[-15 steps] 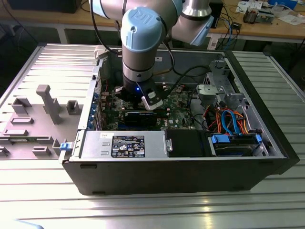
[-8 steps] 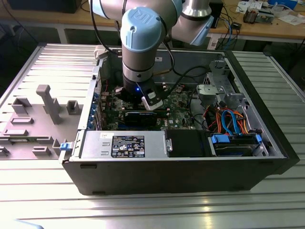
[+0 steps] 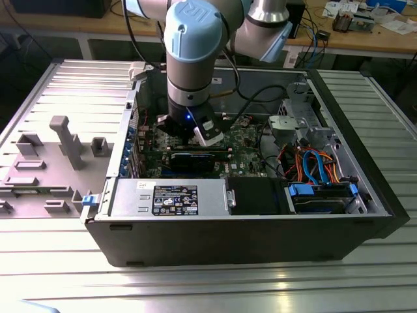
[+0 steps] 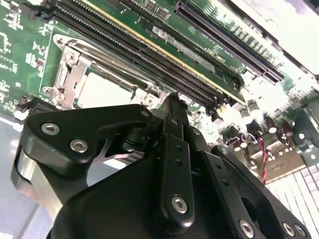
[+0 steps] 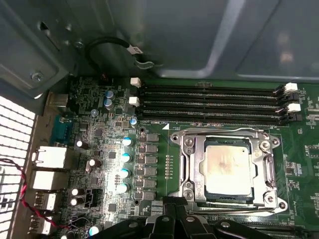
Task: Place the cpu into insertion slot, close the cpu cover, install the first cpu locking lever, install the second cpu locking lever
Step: 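Install the second cpu locking lever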
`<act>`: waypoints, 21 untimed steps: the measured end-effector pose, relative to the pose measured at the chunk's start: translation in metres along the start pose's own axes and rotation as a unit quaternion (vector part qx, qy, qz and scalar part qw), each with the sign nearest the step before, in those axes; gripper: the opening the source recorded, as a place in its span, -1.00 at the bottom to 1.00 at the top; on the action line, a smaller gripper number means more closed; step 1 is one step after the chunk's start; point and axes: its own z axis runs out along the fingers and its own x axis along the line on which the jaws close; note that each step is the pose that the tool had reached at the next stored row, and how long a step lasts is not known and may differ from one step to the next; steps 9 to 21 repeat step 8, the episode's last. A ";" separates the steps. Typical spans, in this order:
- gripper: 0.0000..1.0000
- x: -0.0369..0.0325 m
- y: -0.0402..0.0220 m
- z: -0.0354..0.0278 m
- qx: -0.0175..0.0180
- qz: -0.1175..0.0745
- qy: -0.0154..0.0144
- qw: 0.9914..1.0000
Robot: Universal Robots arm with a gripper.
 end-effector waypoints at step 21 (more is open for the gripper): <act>-0.79 0.0002 0.0019 -0.0075 0.000 0.000 0.000 1.000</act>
